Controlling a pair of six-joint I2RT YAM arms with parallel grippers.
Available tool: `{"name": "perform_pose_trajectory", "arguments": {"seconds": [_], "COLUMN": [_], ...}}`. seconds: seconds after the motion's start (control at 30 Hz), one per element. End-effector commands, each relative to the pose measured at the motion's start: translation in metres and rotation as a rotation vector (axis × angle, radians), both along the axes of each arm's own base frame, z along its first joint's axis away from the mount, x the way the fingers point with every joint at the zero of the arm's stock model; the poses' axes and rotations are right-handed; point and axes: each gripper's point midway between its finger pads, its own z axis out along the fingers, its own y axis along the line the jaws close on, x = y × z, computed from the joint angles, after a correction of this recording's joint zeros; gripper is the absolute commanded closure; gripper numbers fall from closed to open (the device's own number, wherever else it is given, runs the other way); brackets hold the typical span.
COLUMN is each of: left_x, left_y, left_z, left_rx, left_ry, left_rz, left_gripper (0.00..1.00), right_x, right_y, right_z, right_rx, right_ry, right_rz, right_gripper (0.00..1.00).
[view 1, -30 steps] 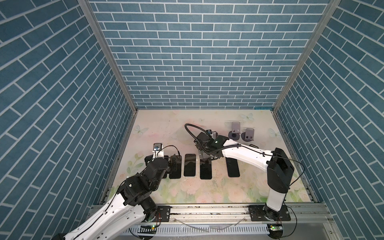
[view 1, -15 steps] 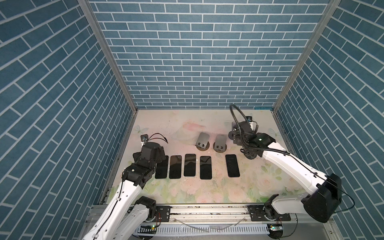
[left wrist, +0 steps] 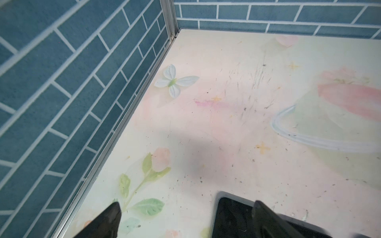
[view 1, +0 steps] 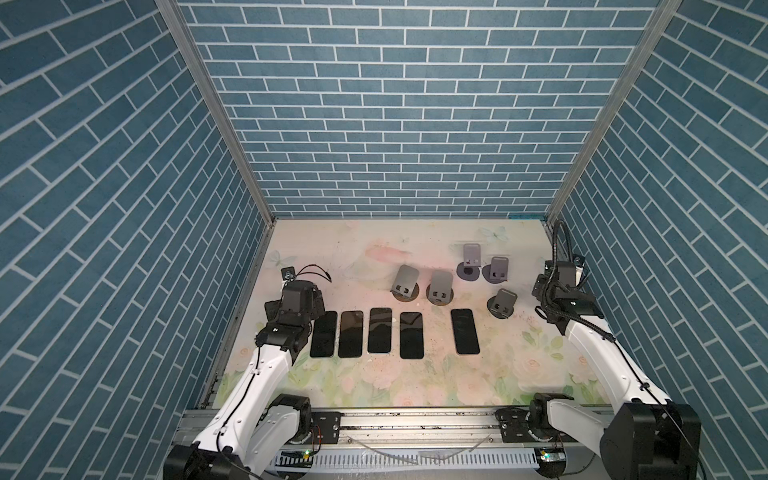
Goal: Remove the phone from the phone stand
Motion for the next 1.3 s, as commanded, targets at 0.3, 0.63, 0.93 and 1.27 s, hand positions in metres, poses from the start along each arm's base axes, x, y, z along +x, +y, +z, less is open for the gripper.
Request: {"name": "perform_pose_trajectory", "arguments": {"seconds": [0.3,0.63,0.93,1.27], "left_x": [0.039,0.064,0.085,0.091], "left_y": [-0.002,-0.014,-0.014,-0.031], "left_z": [-0.029,-0.033,-0.029,-0.031], "left_rx": [0.034,0.057,0.053,0.015], "left_ry": [-0.07,-0.187,-0.253,-0.239], "left_rz": [-0.114,-0.224,-0.275,-0.387], "left_gripper": [0.0,0.0,0.0,0.0], "right_x": [0.055,0.066,0.074,0.073], "right_y": [0.016,0.032,0.045,0.041], "right_z": [-0.054,-0.055,-0.067,-0.068], "right_rx": [0.091,0.006,0.01,0.007], "right_ry": [-0.193,-0.347,-0.326,-0.32], "right_rz": [0.175,0.336,0.411,0.387], "right_gripper": [0.01,0.01,0.01,0.01]}}
